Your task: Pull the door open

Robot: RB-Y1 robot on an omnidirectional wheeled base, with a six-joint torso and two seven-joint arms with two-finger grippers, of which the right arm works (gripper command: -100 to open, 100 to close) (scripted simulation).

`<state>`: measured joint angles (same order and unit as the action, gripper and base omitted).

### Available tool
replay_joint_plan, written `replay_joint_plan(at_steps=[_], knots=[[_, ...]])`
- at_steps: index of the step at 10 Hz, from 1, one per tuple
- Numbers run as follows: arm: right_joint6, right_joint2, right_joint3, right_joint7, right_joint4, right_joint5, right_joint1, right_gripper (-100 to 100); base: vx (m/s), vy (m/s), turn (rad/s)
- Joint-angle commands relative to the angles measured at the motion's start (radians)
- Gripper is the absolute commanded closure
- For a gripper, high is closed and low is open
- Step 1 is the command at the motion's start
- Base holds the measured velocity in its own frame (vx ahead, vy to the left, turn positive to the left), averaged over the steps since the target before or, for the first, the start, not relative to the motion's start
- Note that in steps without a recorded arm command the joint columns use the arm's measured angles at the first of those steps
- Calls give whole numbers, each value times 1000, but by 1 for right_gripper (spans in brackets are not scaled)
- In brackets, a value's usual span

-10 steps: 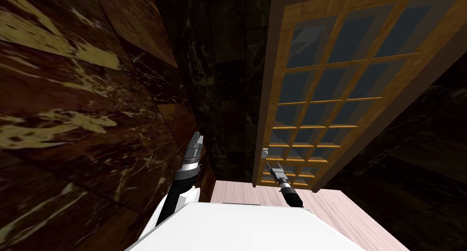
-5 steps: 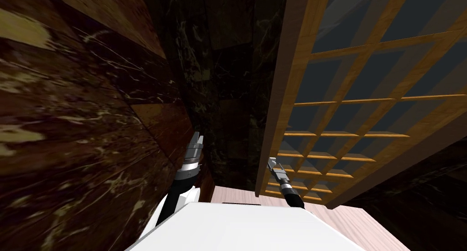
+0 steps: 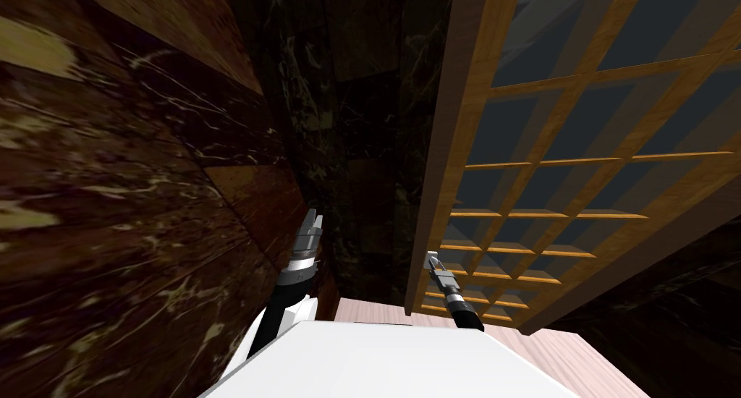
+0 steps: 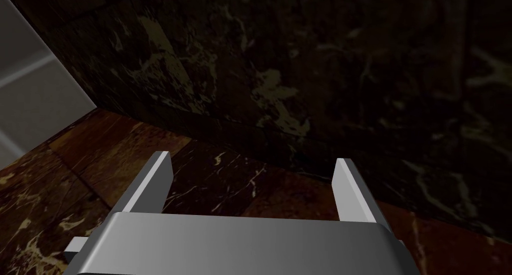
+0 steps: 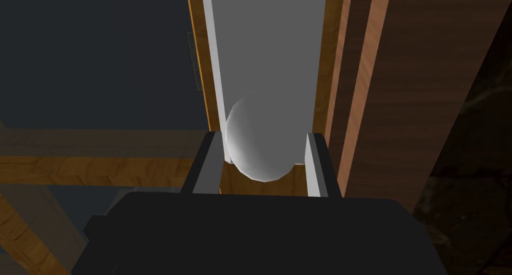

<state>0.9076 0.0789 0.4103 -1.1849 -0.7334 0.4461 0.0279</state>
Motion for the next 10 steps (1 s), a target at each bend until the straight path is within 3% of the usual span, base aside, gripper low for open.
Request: replay_joint_plan(at_steps=[1,3,10], knots=[[-2,0,-1,0,1,0,-1,100,0,0,0],[-2,0,-1,0,1,0,-1,100,0,0,0],[-2,11,-26,135,7,-63,-5,100,-46,-11,51]])
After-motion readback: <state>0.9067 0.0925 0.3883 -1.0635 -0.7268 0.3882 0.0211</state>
